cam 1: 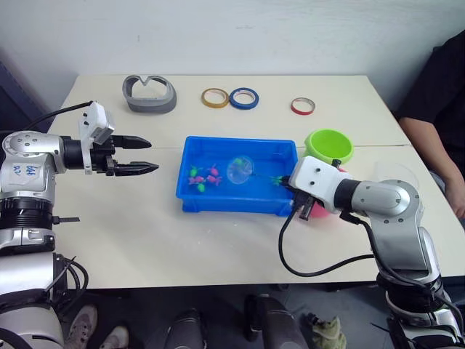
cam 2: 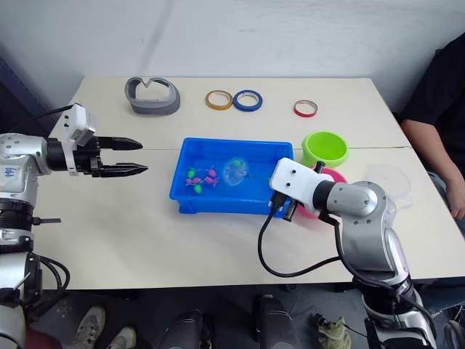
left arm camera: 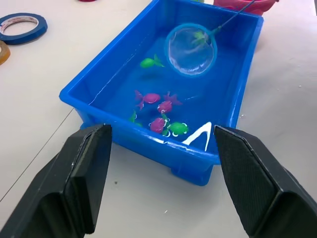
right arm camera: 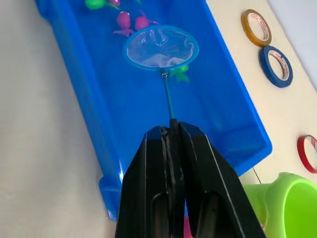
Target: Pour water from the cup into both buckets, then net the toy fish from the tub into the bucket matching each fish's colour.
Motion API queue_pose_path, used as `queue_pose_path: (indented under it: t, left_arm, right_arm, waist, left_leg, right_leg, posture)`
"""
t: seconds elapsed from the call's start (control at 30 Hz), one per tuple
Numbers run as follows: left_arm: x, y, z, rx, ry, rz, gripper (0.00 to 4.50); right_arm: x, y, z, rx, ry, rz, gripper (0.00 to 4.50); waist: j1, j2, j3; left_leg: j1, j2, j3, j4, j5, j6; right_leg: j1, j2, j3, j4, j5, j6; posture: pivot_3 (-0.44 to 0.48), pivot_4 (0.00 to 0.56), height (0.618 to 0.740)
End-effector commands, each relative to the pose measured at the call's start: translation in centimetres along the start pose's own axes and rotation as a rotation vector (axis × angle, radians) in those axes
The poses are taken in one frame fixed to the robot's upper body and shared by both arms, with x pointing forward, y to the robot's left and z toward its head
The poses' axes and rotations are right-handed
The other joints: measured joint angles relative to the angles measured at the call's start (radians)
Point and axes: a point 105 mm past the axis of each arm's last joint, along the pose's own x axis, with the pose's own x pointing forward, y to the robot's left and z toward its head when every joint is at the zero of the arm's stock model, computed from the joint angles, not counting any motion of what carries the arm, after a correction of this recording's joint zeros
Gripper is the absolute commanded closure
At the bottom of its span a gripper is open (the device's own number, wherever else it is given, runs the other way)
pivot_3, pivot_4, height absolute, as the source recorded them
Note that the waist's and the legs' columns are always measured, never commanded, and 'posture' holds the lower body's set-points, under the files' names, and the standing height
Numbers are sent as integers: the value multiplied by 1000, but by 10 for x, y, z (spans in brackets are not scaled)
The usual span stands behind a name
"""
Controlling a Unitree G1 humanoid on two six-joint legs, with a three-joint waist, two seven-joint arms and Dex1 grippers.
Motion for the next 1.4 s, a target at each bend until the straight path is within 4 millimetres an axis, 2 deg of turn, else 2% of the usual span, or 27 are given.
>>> queue_pose_path:
  t: [0.03,0.37,1.0,1.17,1.23,1.4]
  left_arm:
    - [-13,-3,14,33,-40,33,898]
    - [-16,-7,15,16,-49,51,898]
    - [-23,-11,22,17,-64,64,898]
    - [-26,-12,23,17,-62,72,898]
    - [-26,-12,24,16,-63,74,898]
    - [-25,-12,24,16,-66,77,898]
  right_arm:
    - [5,4,9,-115,-17,-2,4500]
    - [27,13,6,-213,15,4,4500]
    - [57,35,19,-218,-35,53,4500]
    - [71,27,34,-117,-87,22,4500]
    - [69,21,38,-56,-99,18,4500]
    - [47,8,41,127,-109,59,4500]
  waist:
    - [-2,0,0]
    - [-1,0,0]
    - [-3,0,0]
    - [-6,0,0]
    - [-4,0,0]
    - [0,0,0]
  left_leg:
    - [0,0,0,0,0,0]
    - [0,0,0,0,0,0]
    - [0,1,0,0,0,0]
    - [0,1,0,0,0,0]
    - [0,1,0,0,0,0]
    - [-1,1,-1,0,-1,0]
  right_leg:
    - [0,0,0,0,0,0]
    - [0,0,1,0,0,0]
    - [0,0,1,0,0,0]
    - [-1,0,1,0,0,0]
    - [-1,0,1,0,0,0]
    - [-1,-1,1,-1,0,0]
  posture:
    - [0,150,727]
    - [0,150,727]
    - [0,150,727]
    - [0,150,727]
    - [0,150,727]
    - [0,150,727]
